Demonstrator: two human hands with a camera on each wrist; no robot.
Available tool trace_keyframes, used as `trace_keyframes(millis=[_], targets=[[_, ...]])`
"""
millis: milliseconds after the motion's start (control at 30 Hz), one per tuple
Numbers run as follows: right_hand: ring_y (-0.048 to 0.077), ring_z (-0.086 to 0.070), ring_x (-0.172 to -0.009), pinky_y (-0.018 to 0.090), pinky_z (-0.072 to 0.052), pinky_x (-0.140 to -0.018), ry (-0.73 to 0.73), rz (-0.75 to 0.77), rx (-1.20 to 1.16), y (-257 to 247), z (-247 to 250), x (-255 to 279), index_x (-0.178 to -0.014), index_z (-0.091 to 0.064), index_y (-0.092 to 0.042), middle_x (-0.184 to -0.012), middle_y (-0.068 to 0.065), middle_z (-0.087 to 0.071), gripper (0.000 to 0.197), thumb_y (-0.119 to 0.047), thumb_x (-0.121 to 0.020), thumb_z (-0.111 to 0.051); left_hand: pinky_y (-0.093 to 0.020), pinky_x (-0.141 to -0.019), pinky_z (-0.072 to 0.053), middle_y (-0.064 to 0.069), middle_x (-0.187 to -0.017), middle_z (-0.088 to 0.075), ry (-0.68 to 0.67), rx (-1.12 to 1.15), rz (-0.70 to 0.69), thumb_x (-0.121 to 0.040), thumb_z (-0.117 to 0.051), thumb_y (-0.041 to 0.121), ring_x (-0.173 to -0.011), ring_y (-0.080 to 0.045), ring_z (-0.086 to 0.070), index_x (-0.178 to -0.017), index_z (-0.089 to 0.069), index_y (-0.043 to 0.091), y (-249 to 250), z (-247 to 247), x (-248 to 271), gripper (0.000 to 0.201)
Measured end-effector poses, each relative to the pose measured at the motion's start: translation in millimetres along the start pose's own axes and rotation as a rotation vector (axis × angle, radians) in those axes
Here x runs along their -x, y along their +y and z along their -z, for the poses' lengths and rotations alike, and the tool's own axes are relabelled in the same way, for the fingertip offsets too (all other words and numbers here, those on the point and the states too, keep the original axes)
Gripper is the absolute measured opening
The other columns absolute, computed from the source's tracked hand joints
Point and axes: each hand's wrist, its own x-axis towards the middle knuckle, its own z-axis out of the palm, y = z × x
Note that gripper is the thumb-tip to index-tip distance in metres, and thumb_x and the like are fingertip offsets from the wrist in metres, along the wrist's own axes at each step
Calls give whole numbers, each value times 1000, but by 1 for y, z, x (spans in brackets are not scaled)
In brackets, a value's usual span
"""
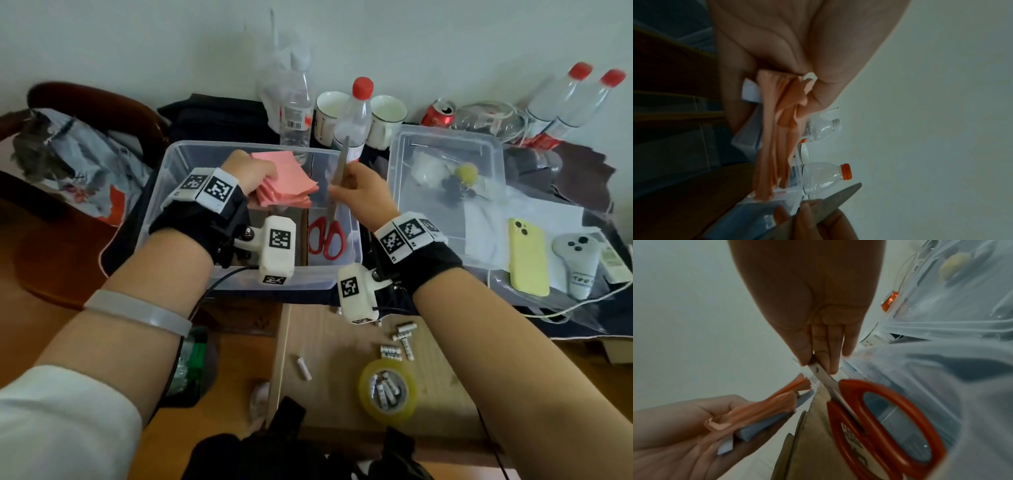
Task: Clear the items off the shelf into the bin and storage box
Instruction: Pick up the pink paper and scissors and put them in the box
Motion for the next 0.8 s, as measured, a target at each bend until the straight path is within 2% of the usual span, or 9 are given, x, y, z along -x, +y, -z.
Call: trace_keyframes(millis=[100,167,233,300,367,467,533,633,800], targets=[[21,-57,-84,42,-25,-111,5,23,352,-1,-2,-3,-82,-56,-9,-72,0,-60,27,-33,-92,-48,-42,-66,-55,-15,-72,-59,24,45,4,-81,-53,2,-65,-30,-60,-90,-53,4,0,7,-4,9],[20,-57,-89,46,-6,-116,-17,-30,460,2,-3,-6,-75,-55,-14,-70,-4,-55,33,-39,-93,-44,-41,-63,-56,-12,-56,-63,54,27,3,-81,-54,2,-54,-24,-60,-76,-51,9,-2,12,-9,9],[21,-54,-109,52,-2,-115,-79,-20,494,6,-6,-6,-65,-54,-18,-84,-3,-56,35,-40,-91,-47,-44,-69,-56,-6,-35,-61,71,-23,-12,-79,-55,3,-36,-18,-60,-72,-50,11,-2,13,-11,12],[22,-28,-139,57,2,-114,-121,15,566,8,-9,-5,-69,-61,-19,-125,0,-53,32,-42,-89,-51,-43,-70,-55,-9,-42,-63,55,-51,-19,-80,-54,4,-29,-14,-58,-72,-50,11,-2,13,-11,12],[22,2,-148,59,7,-113,-160,6,643,10,-10,-4,-79,-66,-21,-157,-1,-21,28,-44,-88,-52,-43,-68,-55,-14,-65,-61,36,-52,-14,-81,-54,3,-40,-19,-62,-72,-49,12,-1,10,-10,14],[23,17,-147,61,9,-112,-183,-24,713,19,-15,-2,-74,-62,-22,-161,-5,8,26,-43,-88,-53,-52,-77,-56,-17,-81,-60,18,-42,2,-82,-53,1,-67,-32,-65,-74,-50,12,-3,8,-12,14],[24,19,-146,61,10,-112,-159,-28,701,21,-18,-1,-75,-64,-23,-161,-7,13,25,-42,-87,-55,-54,-83,-54,-16,-83,-60,25,-44,9,-82,-53,1,-74,-34,-63,-81,-52,9,-4,8,-10,9],[26,17,-147,61,8,-112,-118,-32,703,21,-20,-2,-99,-67,-26,-160,-4,14,23,-42,-87,-56,-55,-84,-53,-17,-89,-61,39,-35,17,-82,-54,2,-80,-35,-64,-98,-51,6,-6,8,-9,17],[24,2,-148,58,-1,-115,-38,-40,600,25,-23,-1,-139,-37,-34,-161,2,3,63,-38,-82,-63,-54,-86,-53,-13,-85,-59,56,-66,2,-83,-53,2,-74,-29,-60,-90,-51,9,-8,9,-10,10]])
